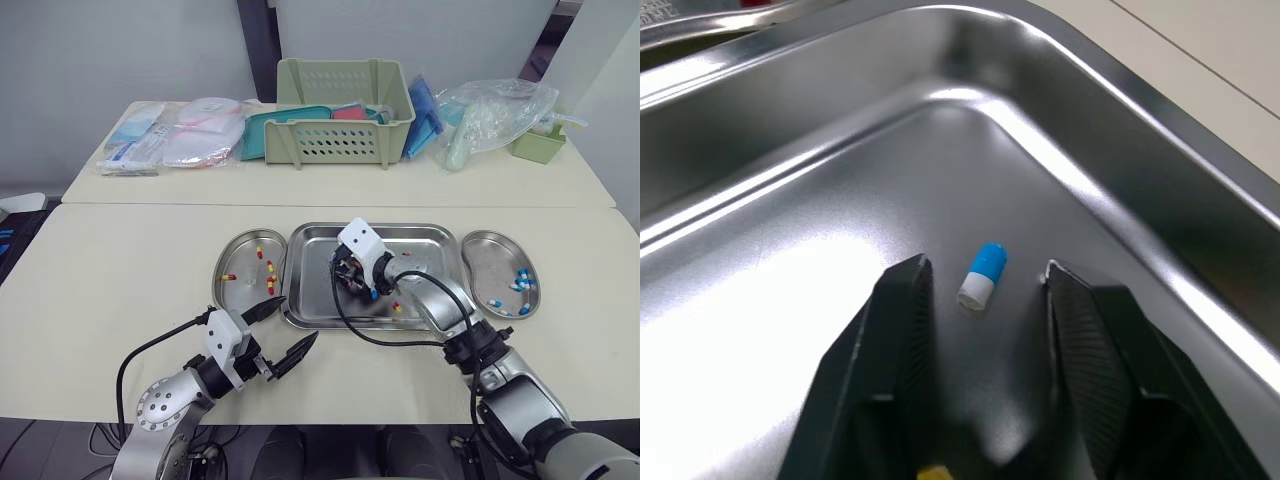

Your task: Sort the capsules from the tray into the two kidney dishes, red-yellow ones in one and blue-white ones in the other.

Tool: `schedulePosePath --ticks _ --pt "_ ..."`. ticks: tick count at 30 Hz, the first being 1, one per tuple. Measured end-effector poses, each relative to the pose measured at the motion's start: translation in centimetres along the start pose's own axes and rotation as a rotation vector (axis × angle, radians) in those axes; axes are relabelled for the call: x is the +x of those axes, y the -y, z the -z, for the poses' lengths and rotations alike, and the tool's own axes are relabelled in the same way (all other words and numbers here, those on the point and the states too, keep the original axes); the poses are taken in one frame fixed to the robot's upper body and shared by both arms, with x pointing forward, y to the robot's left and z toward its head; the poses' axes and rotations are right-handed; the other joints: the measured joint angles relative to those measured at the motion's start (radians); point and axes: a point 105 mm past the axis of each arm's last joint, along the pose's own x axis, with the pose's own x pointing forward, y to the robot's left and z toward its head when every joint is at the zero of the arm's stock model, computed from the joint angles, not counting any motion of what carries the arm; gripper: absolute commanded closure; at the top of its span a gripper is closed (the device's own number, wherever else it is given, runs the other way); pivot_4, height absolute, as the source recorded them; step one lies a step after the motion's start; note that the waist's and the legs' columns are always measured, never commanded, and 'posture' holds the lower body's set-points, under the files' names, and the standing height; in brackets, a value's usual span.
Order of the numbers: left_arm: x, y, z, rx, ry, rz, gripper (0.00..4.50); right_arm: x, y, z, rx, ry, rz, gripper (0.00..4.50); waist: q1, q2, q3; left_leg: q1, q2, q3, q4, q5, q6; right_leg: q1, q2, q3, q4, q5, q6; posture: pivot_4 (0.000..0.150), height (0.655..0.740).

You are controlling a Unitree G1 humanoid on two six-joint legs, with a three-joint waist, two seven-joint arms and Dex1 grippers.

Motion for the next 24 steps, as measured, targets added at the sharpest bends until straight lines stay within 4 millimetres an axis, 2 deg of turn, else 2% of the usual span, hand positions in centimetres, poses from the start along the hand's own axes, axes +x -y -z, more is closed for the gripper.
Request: schedulePosePath --ticks 5,10,13,16,18,20,22,23,24 --pt "0.1 0.2 0.0 -0.002 0.000 0.007 0.00 0.0 -0.1 -0.1 -0.012 0.003 -0.012 4.48 -0.001 0.000 0.000 0.000 0.000 0.000 0.000 0.000 0.000 0.000 0.000 0.000 0.000 0.000 0.000 0.150 0.7400" --pt "0.1 0.2 0.0 0.001 0.001 0.014 0.00 -0.5 -0.6 -0.6 -0.025 0.025 -0.051 4.48 -0.002 0.000 0.000 -0.001 0.000 0.000 0.000 0.000 0.000 -0.001 0.000 0.000 0.000 0.000 0.000 0.150 0.7400" --pt "0.2 0.5 -0.1 0.009 0.007 0.052 0.00 -1.9 -0.5 -1.5 -0.049 0.072 -0.060 4.48 0.000 0.000 0.000 -0.001 0.000 0.000 0.000 0.000 0.000 -0.001 0.000 0.000 0.000 0.000 0.000 0.150 0.7400" --pt "0.2 1.0 -0.5 0.027 0.023 0.108 0.00 -4.1 0.1 -1.9 -0.045 0.099 -0.057 4.48 0.004 0.000 0.000 -0.003 0.000 0.000 0.000 0.000 0.000 -0.002 0.000 0.000 -0.001 0.000 0.000 0.150 0.7400" --pt "0.1 1.5 -0.9 0.036 0.047 0.173 0.00 -6.5 0.8 -1.6 -0.031 0.104 -0.049 4.48 0.010 0.000 0.000 -0.005 0.000 -0.001 0.000 0.000 0.000 -0.003 0.000 -0.001 -0.001 0.000 0.000 0.150 0.7400" --pt "0.0 2.2 -1.1 0.038 0.060 0.262 0.00 -9.2 1.7 -0.5 -0.014 0.087 -0.029 4.48 0.017 0.000 0.000 -0.008 0.000 -0.001 0.001 0.000 0.000 -0.006 0.000 -0.001 -0.001 0.000 0.000 0.150 0.7400" --pt "0.0 2.5 -1.4 0.033 0.073 0.311 0.00 -11.2 2.2 0.5 0.009 0.059 -0.018 4.48 0.021 0.000 0.000 -0.009 0.000 0.000 0.001 0.000 0.000 -0.006 0.000 -0.001 -0.001 0.000 0.000 0.150 0.7400" --pt "0.1 2.7 -1.7 0.035 0.091 0.341 0.00 -12.8 2.5 1.6 0.041 0.035 -0.011 4.48 0.023 0.000 0.000 -0.009 0.000 0.000 0.000 0.000 0.000 -0.006 0.000 -0.001 -0.001 0.000 0.000 0.150 0.7400" --pt "0.0 2.7 -1.8 0.033 0.094 0.347 0.00 -13.4 2.6 2.0 0.054 0.022 -0.008 4.48 0.023 0.000 0.000 -0.009 0.000 -0.001 0.000 0.000 0.000 -0.006 0.000 -0.001 -0.001 0.000 0.000 0.150 0.7400"
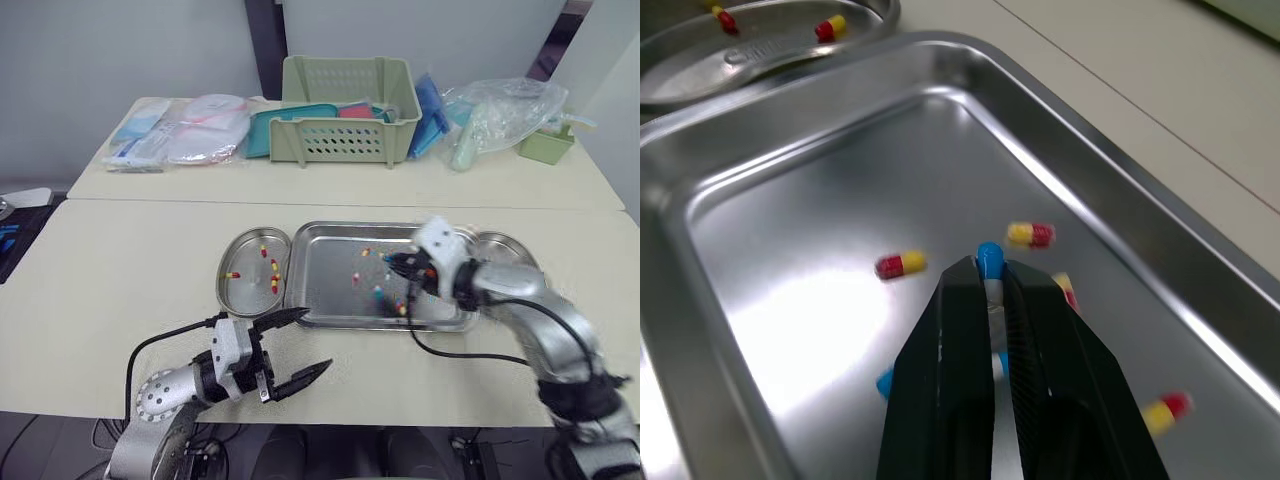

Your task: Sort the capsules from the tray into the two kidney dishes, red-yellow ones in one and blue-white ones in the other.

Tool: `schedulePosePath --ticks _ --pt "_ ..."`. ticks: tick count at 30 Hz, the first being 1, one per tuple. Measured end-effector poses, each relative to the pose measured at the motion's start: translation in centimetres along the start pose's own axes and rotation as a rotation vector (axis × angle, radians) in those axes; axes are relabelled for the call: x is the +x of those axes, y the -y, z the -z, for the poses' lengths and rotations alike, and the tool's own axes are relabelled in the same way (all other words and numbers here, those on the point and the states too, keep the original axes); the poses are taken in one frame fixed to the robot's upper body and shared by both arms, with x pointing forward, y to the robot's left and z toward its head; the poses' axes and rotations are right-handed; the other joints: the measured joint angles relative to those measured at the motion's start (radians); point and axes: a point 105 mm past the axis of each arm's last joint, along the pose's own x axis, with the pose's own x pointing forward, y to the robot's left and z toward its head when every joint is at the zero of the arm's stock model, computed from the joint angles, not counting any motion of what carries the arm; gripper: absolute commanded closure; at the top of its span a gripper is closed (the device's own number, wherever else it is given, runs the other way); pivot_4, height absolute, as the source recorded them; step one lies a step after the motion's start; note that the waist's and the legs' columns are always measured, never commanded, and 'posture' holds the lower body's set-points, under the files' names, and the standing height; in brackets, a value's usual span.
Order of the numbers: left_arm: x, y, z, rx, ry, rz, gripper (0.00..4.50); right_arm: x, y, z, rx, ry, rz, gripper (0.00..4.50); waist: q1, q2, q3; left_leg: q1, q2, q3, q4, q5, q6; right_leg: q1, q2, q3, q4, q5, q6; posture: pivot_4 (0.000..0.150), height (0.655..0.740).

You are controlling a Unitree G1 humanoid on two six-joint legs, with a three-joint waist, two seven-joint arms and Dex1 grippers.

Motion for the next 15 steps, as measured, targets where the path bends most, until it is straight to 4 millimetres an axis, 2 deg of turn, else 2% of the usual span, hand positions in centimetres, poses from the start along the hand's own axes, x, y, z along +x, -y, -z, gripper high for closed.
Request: schedulePosePath --ticks 3,8,13,15 --pt "0.2 0.1 -0.4 0.016 0.014 0.052 0.00 -3.9 1.5 2.3 0.076 -0.074 0.073 4.48 0.001 0.001 0.000 0.000 0.000 0.001 0.000 0.000 0.000 0.000 0.000 0.000 -0.001 0.000 0.000 0.150 0.7400" --pt "0.4 0.1 -0.7 0.021 0.047 0.083 0.00 -7.8 4.0 4.6 0.133 -0.156 0.218 4.48 -0.003 0.001 0.000 0.001 0.000 0.002 0.000 0.000 0.000 0.001 0.000 0.001 0.000 0.000 0.000 0.150 0.7400" --pt "1.0 -0.1 -1.2 0.037 0.075 0.087 0.00 -8.9 5.8 6.0 0.181 -0.180 0.327 4.48 -0.003 0.001 0.000 0.001 0.000 0.002 0.000 0.000 0.000 0.001 0.000 0.001 0.000 0.000 0.000 0.150 0.7400" --pt "1.0 -0.1 -1.2 0.035 0.079 0.084 0.00 -9.2 6.6 6.5 0.191 -0.189 0.371 3.80 -0.002 0.001 0.000 0.000 0.000 0.002 0.000 0.000 0.000 0.001 0.000 0.001 0.000 0.000 0.000 0.150 0.7400"
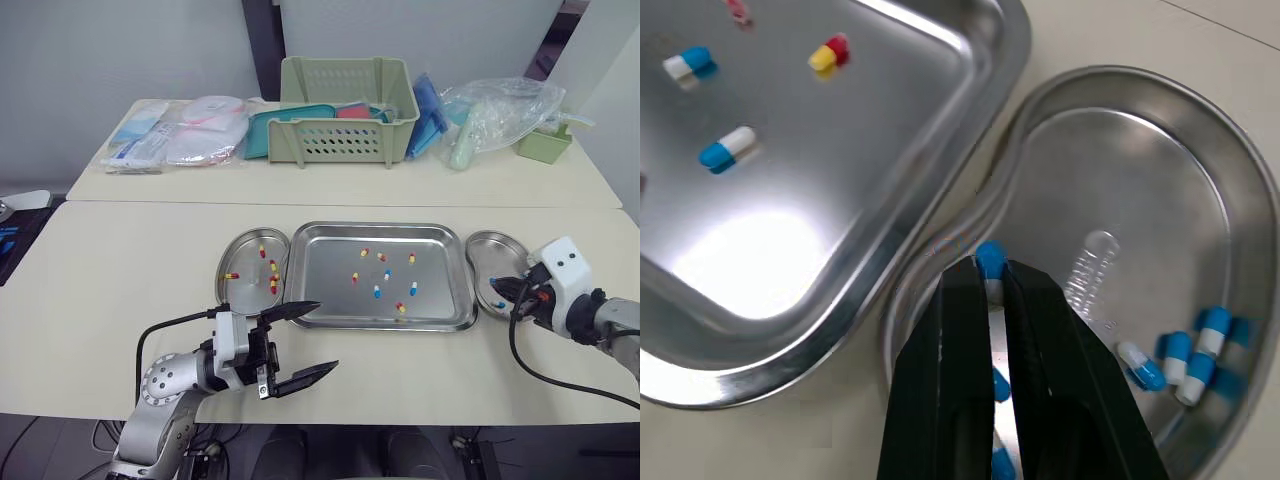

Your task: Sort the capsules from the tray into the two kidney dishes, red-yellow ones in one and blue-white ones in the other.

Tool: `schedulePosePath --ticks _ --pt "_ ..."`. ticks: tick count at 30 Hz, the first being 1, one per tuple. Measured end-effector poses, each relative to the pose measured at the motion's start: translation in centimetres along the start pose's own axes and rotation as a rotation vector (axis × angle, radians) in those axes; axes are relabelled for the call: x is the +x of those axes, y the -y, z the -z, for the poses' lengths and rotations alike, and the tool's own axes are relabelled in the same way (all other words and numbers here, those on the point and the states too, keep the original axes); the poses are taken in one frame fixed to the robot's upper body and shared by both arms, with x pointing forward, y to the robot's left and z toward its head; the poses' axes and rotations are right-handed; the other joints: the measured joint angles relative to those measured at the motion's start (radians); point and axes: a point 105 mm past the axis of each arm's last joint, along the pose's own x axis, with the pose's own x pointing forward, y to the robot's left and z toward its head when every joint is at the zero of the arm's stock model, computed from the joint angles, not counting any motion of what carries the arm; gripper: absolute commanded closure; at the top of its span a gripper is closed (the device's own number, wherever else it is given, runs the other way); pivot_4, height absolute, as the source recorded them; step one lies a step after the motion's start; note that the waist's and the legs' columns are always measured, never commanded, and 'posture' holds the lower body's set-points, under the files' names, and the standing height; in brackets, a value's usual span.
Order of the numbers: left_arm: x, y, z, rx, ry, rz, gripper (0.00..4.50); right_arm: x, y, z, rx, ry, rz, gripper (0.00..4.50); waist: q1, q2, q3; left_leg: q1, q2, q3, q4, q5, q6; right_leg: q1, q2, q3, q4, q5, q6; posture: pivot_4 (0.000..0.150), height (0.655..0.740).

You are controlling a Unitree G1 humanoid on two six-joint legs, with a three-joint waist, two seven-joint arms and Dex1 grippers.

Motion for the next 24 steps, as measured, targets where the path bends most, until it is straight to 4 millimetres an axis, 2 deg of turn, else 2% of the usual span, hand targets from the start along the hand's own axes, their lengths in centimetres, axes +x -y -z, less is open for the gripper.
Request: schedulePosePath --ticks 1,6,12,14,18,20,22,24 --pt "0.0 0.0 0.0 0.000 0.000 -0.001 0.00 0.0 0.3 0.1 0.004 -0.002 0.014 3.69 0.001 0.000 0.000 0.000 0.000 0.000 0.000 0.000 0.000 0.000 0.000 0.000 0.000 0.000 0.000 0.150 0.7400" --pt "0.1 -0.1 0.0 -0.005 0.007 -0.027 0.00 -0.1 1.2 0.2 0.008 0.002 0.062 2.48 0.001 0.000 0.000 0.000 0.000 0.000 0.000 0.000 0.000 0.000 0.000 0.000 0.000 0.000 0.000 0.150 0.7400" --pt "-0.1 -0.4 0.0 -0.008 0.005 -0.065 0.00 -0.8 2.2 -0.1 -0.024 0.020 0.093 0.78 0.001 0.000 0.000 0.000 0.000 0.000 0.000 0.000 0.000 0.000 0.000 0.000 0.000 0.000 0.000 0.150 0.7400" --pt "-0.2 -0.7 -0.3 -0.003 0.002 -0.105 0.00 -1.1 2.3 -0.4 -0.046 0.039 0.080 0.07 0.001 0.000 0.000 0.000 0.000 0.000 0.000 0.000 0.000 0.000 0.000 0.000 0.000 0.000 0.000 0.150 0.7400" --pt "-1.8 -2.2 -0.6 0.003 -0.056 -0.250 0.00 -1.8 2.0 -0.4 -0.111 0.073 0.040 0.02 0.002 0.000 0.000 0.000 0.000 0.000 0.000 0.000 0.000 0.001 0.000 0.000 0.000 0.000 0.000 0.150 0.7400" --pt "-3.4 -3.2 -0.4 0.004 -0.139 -0.355 0.00 -2.4 1.8 -0.2 -0.160 0.107 0.013 0.02 0.002 0.000 0.000 0.000 0.000 -0.001 0.000 0.000 0.000 0.001 0.000 0.000 0.000 0.000 0.000 0.150 0.7400" --pt "-6.7 -4.6 -0.1 0.010 -0.258 -0.494 0.00 -3.5 1.7 0.8 -0.199 0.120 -0.029 0.02 0.003 0.000 0.000 0.000 0.000 -0.001 0.000 0.000 0.000 0.000 0.000 -0.001 0.000 0.000 0.000 0.150 0.7400" --pt "-11.0 -6.2 -0.4 0.034 -0.358 -0.653 0.00 -4.4 1.9 2.3 -0.206 0.107 -0.068 0.02 0.003 0.000 0.000 0.001 0.000 0.000 0.000 0.000 0.000 0.001 0.000 0.000 0.000 0.000 0.000 0.150 0.7400"
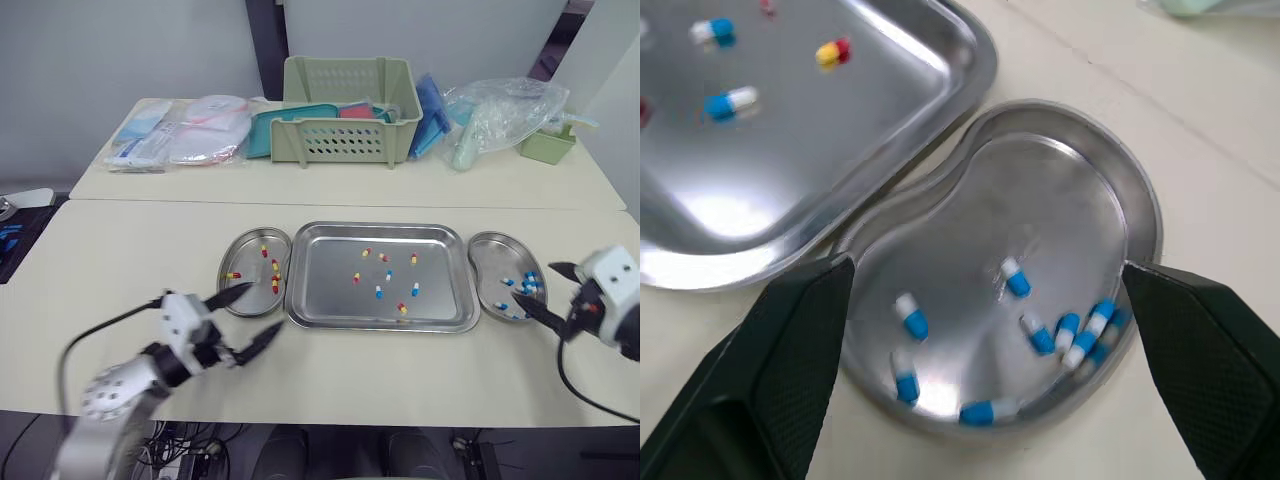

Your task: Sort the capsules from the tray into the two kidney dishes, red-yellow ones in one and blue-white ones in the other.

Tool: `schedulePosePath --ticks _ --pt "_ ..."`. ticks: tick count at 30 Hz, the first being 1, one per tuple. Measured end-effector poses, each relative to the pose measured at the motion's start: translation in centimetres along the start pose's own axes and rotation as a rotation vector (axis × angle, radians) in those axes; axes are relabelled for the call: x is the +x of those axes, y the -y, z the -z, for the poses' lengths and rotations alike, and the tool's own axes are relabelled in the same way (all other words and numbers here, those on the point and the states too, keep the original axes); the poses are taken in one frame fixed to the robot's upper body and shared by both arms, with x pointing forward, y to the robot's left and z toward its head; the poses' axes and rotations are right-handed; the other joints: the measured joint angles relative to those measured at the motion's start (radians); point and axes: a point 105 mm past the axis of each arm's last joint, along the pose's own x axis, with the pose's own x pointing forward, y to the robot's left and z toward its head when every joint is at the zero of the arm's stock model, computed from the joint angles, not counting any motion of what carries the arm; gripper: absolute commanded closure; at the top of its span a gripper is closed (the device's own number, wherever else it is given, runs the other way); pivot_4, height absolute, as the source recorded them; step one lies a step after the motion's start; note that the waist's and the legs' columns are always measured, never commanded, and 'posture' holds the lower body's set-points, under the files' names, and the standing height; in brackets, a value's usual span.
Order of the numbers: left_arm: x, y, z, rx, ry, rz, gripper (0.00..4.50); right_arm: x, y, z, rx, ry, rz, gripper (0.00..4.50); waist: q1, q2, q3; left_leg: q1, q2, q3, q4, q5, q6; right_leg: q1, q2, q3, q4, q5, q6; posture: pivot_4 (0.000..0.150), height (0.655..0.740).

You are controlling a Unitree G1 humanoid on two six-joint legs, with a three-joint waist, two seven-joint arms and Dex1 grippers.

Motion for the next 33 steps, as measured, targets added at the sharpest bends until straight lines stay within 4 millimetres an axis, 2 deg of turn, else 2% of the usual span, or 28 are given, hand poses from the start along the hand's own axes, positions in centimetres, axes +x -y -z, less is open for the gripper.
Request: schedulePosePath --ticks 4,6,10,13,20,27,30,33 --pt "-4.0 -5.3 1.8 -0.015 -0.148 -0.187 0.00 -1.8 0.8 1.3 -0.028 -0.028 -0.048 0.02 -0.003 0.000 0.000 0.011 0.000 0.002 -0.001 0.000 0.000 0.009 0.000 0.001 -0.001 0.000 0.000 0.150 0.7400" --pt "-6.2 -7.2 2.9 -0.028 -0.208 -0.272 0.00 -2.7 1.3 2.2 -0.053 -0.069 -0.074 0.02 -0.004 0.000 0.000 0.011 0.000 0.002 -0.002 0.000 0.000 0.010 0.000 0.001 -0.002 0.000 0.000 0.150 0.7400" --pt "-9.7 -8.5 5.5 -0.044 -0.316 -0.340 0.00 -4.2 1.4 4.8 -0.015 -0.172 -0.149 0.02 -0.003 -0.001 0.001 0.011 0.000 0.002 -0.002 0.000 0.000 0.010 0.000 0.001 -0.002 0.000 0.000 0.150 0.7400" --pt "-11.5 -8.6 7.0 -0.066 -0.366 -0.370 0.00 -5.1 1.6 5.8 0.017 -0.214 -0.165 0.02 -0.002 -0.001 0.001 0.011 0.000 0.002 -0.002 0.000 0.000 0.010 0.000 0.001 -0.002 0.000 0.000 0.150 0.7400" --pt "-12.0 -8.5 7.2 -0.052 -0.373 -0.370 0.00 -5.2 1.5 5.5 -0.013 -0.207 -0.185 0.02 -0.002 -0.001 0.001 0.011 0.000 0.002 -0.002 0.000 0.000 0.011 0.000 0.001 -0.002 0.000 0.000 0.150 0.7400" --pt "-11.4 -8.1 6.9 -0.056 -0.370 -0.350 0.00 -4.9 1.2 4.6 -0.026 -0.150 -0.217 0.02 -0.002 -0.001 0.001 0.011 0.001 0.002 -0.002 0.000 0.000 0.011 0.000 0.001 -0.002 0.000 0.000 0.150 0.7400" --pt "-11.3 -7.9 6.8 -0.055 -0.371 -0.341 0.00 -4.8 0.4 3.8 -0.043 -0.126 -0.264 0.02 -0.002 -0.001 0.001 0.011 0.001 0.002 -0.002 0.000 0.000 0.011 0.000 0.001 -0.002 0.000 0.000 0.150 0.7400" --pt "-11.3 -7.7 6.9 -0.059 -0.372 -0.338 0.00 -4.2 -1.2 2.3 -0.067 -0.058 -0.322 0.02 -0.002 -0.001 0.001 0.011 0.001 0.002 -0.002 0.000 0.000 0.011 0.000 0.001 -0.002 0.000 0.000 0.150 0.7400"
